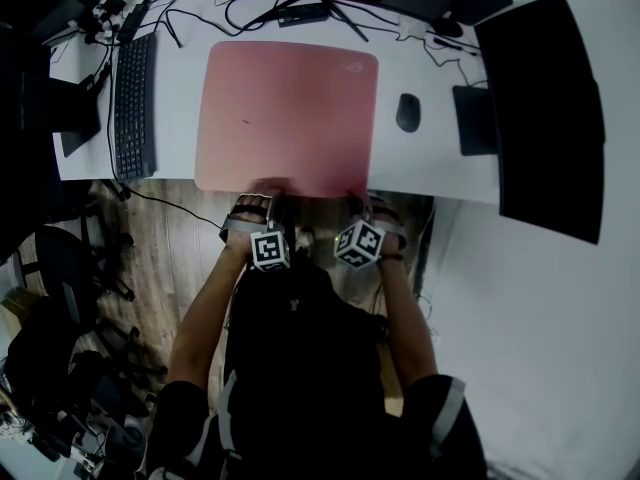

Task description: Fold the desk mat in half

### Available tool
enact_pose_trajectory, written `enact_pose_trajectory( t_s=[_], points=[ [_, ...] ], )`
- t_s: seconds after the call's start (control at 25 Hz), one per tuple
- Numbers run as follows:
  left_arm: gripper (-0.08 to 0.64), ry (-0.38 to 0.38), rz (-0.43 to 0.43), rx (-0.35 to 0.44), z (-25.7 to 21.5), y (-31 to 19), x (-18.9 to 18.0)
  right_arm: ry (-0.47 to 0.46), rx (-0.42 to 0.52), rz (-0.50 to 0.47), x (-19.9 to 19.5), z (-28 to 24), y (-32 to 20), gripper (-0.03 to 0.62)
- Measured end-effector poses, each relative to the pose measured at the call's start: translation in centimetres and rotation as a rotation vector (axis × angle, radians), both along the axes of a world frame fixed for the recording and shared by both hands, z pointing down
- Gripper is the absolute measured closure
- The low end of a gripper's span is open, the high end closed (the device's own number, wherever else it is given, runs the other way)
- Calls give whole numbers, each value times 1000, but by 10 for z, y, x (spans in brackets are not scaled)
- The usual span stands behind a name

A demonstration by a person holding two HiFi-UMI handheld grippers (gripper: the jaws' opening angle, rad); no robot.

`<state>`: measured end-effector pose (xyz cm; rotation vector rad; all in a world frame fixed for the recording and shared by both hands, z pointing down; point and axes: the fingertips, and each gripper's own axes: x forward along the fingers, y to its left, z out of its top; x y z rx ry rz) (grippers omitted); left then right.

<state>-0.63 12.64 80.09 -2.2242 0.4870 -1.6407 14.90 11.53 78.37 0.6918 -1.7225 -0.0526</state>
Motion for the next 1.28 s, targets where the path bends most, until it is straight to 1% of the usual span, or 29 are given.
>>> enact_pose_trajectory(
  t_s=[0.12, 0.24, 0.52, 0.68, 0.8, 0.92, 1.08, 1.28],
  points=[
    [377, 28, -27, 15, -5, -1, 0, -17, -1, 9, 0, -4, -2, 572],
    [377, 40, -43, 34, -12, -4, -2, -35, -11, 15, -1, -9, -2, 572],
    [371, 19, -64, 85, -15, -18, -11, -67, -51, 8, -1, -17, -4, 572],
    [370, 17, -67, 82, -18, -26, -12, -81, -67, 2, -3, -26, -8, 572],
    [373, 8, -76, 63, -16, -31, -14, -88, -79, -5, -3, -33, -9, 572],
    [416, -3, -79, 71, -24, -41, -17, -104, -92, -5, -4, -39, -11, 572],
    [426, 17, -82, 27, -20, -42, -16, -118, -100, -9, -5, -46, -16, 572],
    [504, 36, -89, -7, -26, -43, -17, -142, -116, -8, -6, -53, -19, 572]
  ],
)
